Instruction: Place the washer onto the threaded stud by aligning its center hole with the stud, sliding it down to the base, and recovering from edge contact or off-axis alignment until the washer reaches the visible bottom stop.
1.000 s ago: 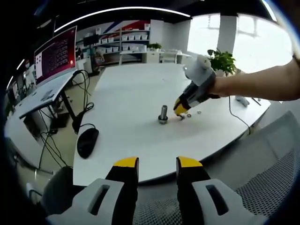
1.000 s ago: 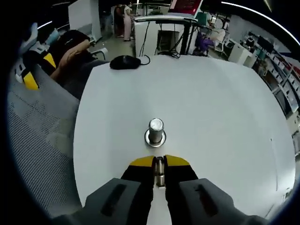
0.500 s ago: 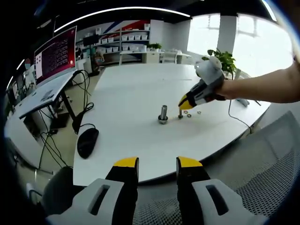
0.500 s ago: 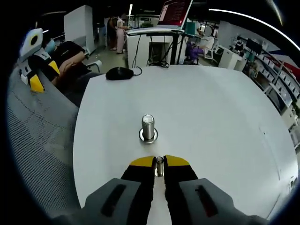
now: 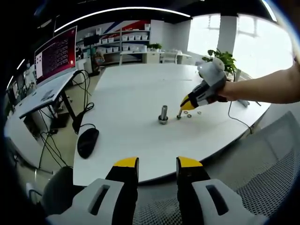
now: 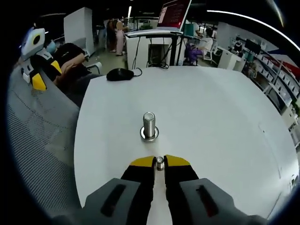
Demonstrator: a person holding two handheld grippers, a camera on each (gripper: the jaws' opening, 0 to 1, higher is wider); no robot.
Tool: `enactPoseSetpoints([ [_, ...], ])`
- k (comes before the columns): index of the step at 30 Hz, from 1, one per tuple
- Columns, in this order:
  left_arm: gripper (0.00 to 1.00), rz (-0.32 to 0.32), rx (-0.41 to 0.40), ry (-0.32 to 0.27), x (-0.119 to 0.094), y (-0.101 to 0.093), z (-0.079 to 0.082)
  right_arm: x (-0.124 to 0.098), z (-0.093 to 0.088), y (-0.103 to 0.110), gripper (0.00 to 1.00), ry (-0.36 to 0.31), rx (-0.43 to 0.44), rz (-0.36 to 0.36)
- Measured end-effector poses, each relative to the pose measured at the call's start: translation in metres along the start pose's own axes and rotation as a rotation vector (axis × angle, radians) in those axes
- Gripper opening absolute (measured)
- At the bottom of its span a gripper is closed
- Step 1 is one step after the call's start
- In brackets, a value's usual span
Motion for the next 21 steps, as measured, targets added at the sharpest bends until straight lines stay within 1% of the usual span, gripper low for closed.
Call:
enactPoseSetpoints([
  [1, 0.30, 0.001, 0.000, 0.000, 0.000, 0.000, 0.000, 0.000, -0.001, 0.000, 0.12, 0.004, -0.005, 0.005],
  [2, 0.30, 0.001, -0.001, -0.001, 0.000, 0.000, 0.000, 0.000, -0.001, -0.001, 0.16, 0.007, -0.003, 0.002],
  [4, 0.30, 0.002, -0.002, -0.001, 0.000, 0.000, 0.000, -0.001, -0.001, -0.002, 0.21, 0.013, 0.015, -0.002],
  [6, 0.30, 0.001, -0.001, 0.000, 0.000, 0.000, 0.001, -0.006, -0.003, -0.005, 0.21, 0.019, 0.011, -0.009],
  [10, 0.30, -0.002, 0.002, 0.002, 0.000, 0.000, 0.000, -0.013, -0.011, -0.005, 0.23, 0.052, 0.012, 0.005],
  [14, 0.30, -0.001, 0.001, 0.001, 0.000, 0.000, 0.000, -0.024, -0.020, -0.008, 0.25, 0.076, 0.019, -0.004],
  [18, 0.30, -0.002, 0.000, -0.001, 0.000, -0.001, 0.001, -0.037, -0.032, -0.013, 0.26, 0.115, 0.012, -0.016],
  [21, 0.30, -0.004, 0.002, 0.000, 0.000, -0.001, 0.000, -0.047, -0.043, -0.016, 0.26, 0.165, 0.013, -0.017],
])
Point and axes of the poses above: the point that each gripper's makers call its tool centre point, and the gripper's own axes: x roughly forward along the fingers, y roughly to its left, z roughly out of its top, the point moved 4 cm from there along -x, roughly backward along the fingers, and after that the axes turned 15 degrees about -y, right-handed, at the moved point
